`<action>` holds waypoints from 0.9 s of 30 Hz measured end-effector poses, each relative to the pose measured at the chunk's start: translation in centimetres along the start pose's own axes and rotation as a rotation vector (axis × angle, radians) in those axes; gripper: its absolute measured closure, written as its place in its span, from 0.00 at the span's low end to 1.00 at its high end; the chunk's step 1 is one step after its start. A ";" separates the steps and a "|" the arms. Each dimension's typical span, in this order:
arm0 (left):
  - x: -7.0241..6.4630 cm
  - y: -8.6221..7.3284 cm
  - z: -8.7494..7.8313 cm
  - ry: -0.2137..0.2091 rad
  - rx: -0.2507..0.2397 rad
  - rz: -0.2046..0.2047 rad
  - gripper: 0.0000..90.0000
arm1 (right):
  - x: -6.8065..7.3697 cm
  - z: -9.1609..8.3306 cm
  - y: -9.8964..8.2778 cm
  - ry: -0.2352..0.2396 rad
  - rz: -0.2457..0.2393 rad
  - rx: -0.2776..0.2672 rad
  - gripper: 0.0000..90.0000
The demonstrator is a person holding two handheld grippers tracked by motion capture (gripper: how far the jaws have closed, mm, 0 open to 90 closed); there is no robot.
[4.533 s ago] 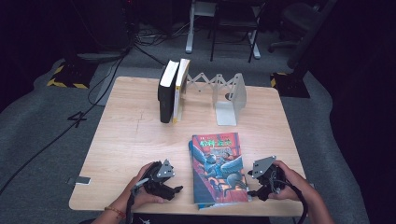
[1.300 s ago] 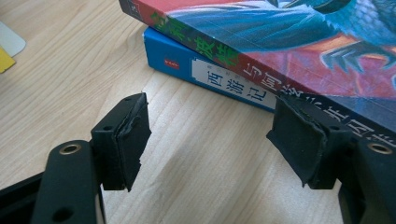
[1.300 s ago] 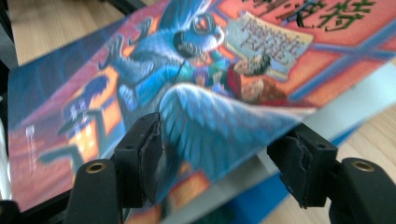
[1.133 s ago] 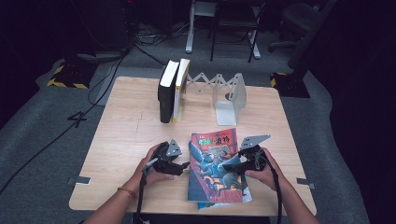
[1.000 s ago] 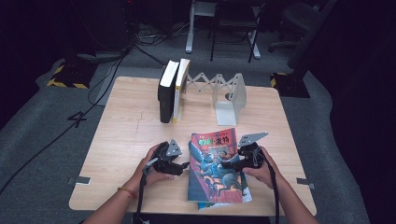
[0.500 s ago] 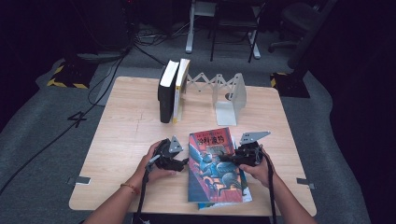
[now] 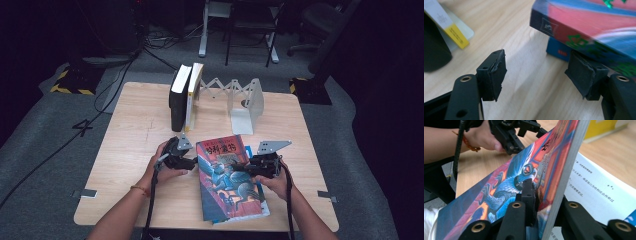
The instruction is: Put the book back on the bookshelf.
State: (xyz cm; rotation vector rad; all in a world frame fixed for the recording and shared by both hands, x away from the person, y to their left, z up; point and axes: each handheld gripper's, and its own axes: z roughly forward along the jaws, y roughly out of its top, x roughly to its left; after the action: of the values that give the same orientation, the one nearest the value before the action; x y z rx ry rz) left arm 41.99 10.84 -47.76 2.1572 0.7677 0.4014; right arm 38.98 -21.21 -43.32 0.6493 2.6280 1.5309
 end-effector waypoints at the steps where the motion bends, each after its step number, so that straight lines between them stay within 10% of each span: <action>1: 0.1 0.1 -0.2 -0.011 -0.032 -0.011 0.42 | 0.1 -0.2 0.2 -0.002 -0.005 -0.011 0.88; 17: 1.1 3.7 -3.0 -0.153 -0.179 0.033 0.97 | 0.2 -1.9 2.4 -0.057 -0.093 -0.112 0.87; 27: 0.6 5.7 -4.1 -0.175 -0.198 0.093 1.00 | 0.1 -2.7 3.4 -0.066 -0.122 -0.144 0.82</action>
State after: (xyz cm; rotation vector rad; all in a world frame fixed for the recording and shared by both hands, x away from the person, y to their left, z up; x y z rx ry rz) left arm 42.60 10.74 -40.74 2.0150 0.5093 0.3176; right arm 39.39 -21.98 -39.09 0.5106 2.4325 1.6150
